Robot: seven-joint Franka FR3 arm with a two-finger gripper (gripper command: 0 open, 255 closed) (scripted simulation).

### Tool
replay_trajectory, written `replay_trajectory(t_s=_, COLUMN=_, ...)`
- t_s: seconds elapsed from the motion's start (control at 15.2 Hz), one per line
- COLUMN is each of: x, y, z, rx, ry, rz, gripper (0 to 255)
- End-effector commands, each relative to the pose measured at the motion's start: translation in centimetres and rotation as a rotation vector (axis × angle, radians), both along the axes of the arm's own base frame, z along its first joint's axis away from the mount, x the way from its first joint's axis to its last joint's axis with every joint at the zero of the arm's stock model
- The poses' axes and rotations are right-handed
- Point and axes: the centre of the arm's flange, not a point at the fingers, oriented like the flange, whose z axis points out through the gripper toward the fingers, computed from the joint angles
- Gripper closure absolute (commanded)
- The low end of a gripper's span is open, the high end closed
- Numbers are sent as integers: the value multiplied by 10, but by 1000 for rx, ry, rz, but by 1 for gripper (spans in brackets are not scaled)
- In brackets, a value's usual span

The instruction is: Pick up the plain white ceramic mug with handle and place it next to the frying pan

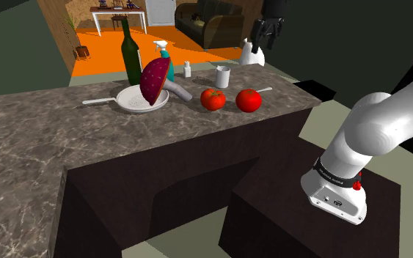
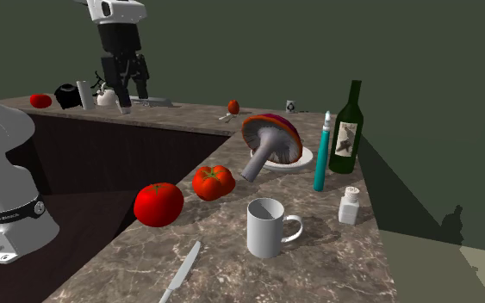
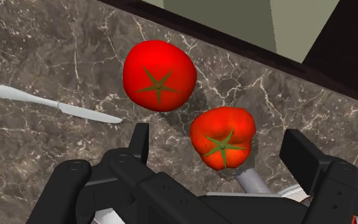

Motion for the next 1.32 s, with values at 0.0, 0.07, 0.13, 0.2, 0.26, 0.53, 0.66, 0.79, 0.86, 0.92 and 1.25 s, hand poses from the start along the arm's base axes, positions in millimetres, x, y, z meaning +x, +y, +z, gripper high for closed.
replay_trajectory(t_s=0.0, x=23, y=-8, z=-14, rx=0, ry=0, rz=-10, gripper=0)
replay_trajectory(t_s=0.07, x=34, y=-12, z=-20, rx=0, ry=1, rz=-15, gripper=0)
replay_trajectory(t_s=0.13, x=45, y=-16, z=-27, rx=0, ry=2, rz=-20, gripper=0)
replay_trajectory(t_s=0.2, x=56, y=-21, z=-33, rx=0, ry=3, rz=-25, gripper=0)
replay_trajectory(t_s=0.26, x=66, y=-25, z=-40, rx=0, ry=3, rz=-30, gripper=0)
replay_trajectory(t_s=0.53, x=109, y=-44, z=-66, rx=1, ry=6, rz=-49, gripper=0)
replay_trajectory(t_s=0.66, x=130, y=-54, z=-79, rx=1, ry=8, rz=-59, gripper=0)
replay_trajectory(t_s=0.79, x=151, y=-63, z=-92, rx=2, ry=9, rz=-69, gripper=0)
replay_trajectory(t_s=0.86, x=161, y=-68, z=-99, rx=2, ry=10, rz=-74, gripper=0)
replay_trajectory(t_s=0.92, x=171, y=-73, z=-106, rx=2, ry=10, rz=-79, gripper=0)
replay_trajectory(t_s=1.25, x=223, y=-99, z=-139, rx=3, ry=14, rz=-103, gripper=0)
